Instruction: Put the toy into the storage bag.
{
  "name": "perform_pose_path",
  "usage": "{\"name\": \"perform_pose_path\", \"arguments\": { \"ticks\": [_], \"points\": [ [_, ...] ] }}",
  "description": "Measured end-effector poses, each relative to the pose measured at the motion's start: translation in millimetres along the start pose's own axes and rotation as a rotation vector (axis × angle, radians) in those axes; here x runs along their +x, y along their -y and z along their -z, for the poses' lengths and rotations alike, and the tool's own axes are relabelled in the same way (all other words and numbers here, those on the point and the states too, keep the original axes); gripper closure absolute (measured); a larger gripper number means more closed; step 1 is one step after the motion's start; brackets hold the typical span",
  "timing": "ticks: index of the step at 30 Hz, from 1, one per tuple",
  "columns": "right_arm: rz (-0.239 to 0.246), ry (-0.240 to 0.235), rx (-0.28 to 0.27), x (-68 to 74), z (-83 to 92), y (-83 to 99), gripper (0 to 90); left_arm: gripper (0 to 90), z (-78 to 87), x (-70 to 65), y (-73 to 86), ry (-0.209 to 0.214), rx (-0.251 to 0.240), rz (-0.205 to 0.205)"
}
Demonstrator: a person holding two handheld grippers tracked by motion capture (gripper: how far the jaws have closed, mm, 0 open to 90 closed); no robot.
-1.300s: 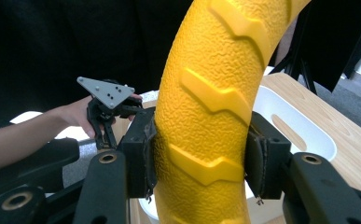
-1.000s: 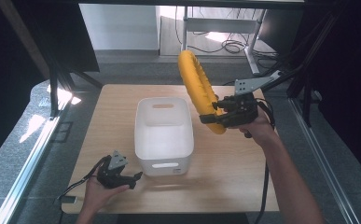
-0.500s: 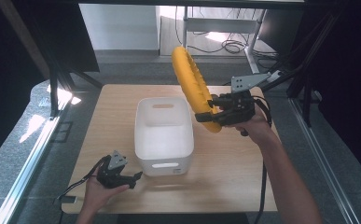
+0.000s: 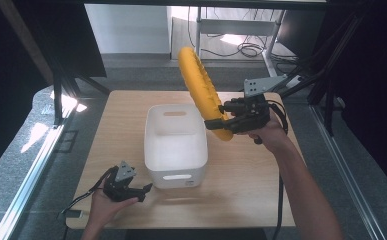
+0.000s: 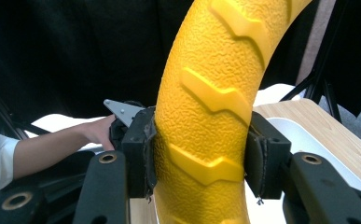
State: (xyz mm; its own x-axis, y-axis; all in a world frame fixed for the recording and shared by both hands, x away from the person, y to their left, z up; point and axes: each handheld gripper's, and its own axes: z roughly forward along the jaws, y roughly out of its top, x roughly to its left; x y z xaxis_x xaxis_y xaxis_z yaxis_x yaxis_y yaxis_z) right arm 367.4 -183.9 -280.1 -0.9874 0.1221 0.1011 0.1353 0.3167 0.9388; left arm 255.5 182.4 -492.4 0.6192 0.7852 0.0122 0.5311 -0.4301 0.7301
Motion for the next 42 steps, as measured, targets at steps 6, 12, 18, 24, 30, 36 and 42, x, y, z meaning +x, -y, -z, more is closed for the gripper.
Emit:
{"name": "perform_pose_path", "arguments": {
  "ticks": [6,12,18,24,30,36,42],
  "points": [
    [0.009,-0.016,-0.002,1.6,-6.0,-3.4,51.4,15.2,0.9,0.3,-0.1,-0.002,-0.001,0.001],
    [0.013,-0.03,-0.013,2.5,-9.2,-5.3,51.4,15.2,1.2,0.5,-0.1,-0.003,-0.001,0.0],
    [0.016,-0.036,-0.018,3.2,-12.0,-6.9,51.4,15.2,1.4,0.8,-0.1,-0.004,-0.002,0.0],
    [0.017,-0.046,-0.024,4.7,-14.6,-8.8,51.4,15.2,1.9,0.7,-0.1,-0.004,-0.004,0.002],
    [0.021,-0.054,-0.025,5.9,-17.8,-11.2,51.4,15.2,1.9,0.8,-0.1,-0.004,-0.004,0.001],
    [0.023,-0.062,-0.023,6.3,-22.6,-12.7,51.4,15.2,2.8,1.2,-0.2,-0.007,-0.005,0.002],
    [0.024,-0.076,-0.026,6.7,-28.3,-13.0,51.4,15.2,2.9,1.3,-0.2,-0.008,-0.003,0.0]
  ]
}}
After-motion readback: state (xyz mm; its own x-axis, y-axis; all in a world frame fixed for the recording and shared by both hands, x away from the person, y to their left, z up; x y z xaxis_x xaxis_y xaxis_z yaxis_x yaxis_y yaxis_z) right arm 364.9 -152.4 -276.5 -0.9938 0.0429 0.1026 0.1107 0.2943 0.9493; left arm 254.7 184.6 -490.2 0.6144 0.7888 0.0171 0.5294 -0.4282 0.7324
